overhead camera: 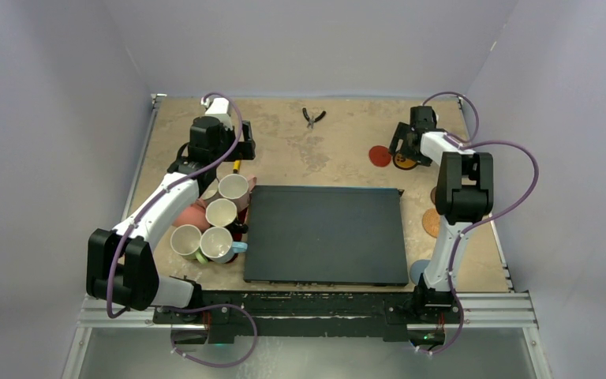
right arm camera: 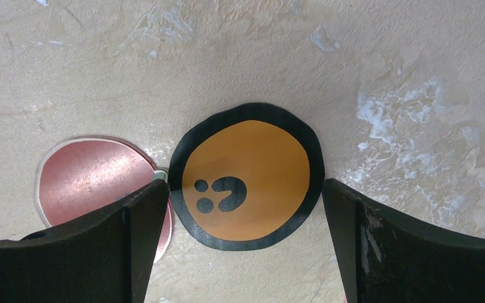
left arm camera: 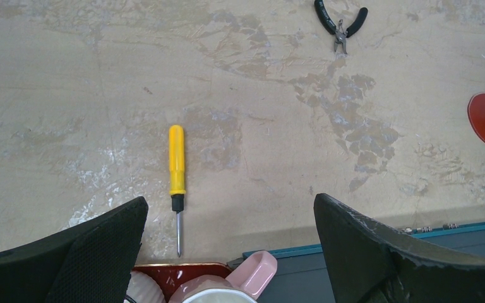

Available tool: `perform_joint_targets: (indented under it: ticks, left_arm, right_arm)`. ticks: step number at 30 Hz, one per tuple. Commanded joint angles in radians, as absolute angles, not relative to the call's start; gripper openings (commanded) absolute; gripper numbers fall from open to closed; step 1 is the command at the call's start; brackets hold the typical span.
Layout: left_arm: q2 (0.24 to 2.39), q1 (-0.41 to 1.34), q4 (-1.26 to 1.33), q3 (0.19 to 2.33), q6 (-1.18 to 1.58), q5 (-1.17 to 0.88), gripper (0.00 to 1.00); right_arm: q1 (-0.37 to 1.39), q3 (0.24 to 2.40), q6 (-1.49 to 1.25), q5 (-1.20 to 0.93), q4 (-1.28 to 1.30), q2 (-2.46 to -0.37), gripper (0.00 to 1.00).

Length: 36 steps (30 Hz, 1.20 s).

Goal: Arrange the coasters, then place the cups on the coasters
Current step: Move the coaster to the center of the board.

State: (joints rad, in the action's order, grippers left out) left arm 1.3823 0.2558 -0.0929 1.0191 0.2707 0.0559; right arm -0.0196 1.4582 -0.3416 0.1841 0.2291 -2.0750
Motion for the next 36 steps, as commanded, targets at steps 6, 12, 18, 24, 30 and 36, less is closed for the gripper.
perform_joint_targets:
  ticks: [6,12,18,24,30,36]
  left_arm:
    - [1.385,0.255,-0.074,1.063,0.279,0.054,0.99]
    - [1.385,0.255,-0.074,1.062,0.279,0.051,0.99]
    - [1.385,0.255,-0.075,1.063,0.279,0.052,0.99]
    - [1.387,0.254,-0.077,1.063,0.279,0.052,0.99]
    - [1.387,0.255,-0.077,1.063,0.279,0.051,0.99]
    - [1.388,0.255,-0.077,1.065,0.279,0.049,0.99]
  right_arm:
    - [0.024,1.460,-0.377,0.111,0.261,-2.125,0.93]
    - [0.036,1.462,-0.378,0.101,0.256,-2.125,0.93]
    - [0.058,1.474,-0.381,0.096,0.256,-2.139,0.93]
    - [0.086,1.490,-0.388,0.095,0.261,-2.154,0.93]
    - [0.102,1.511,-0.395,0.124,0.280,-2.168,0.93]
    - [0.131,1.519,-0.398,0.118,0.277,-2.175,0.93]
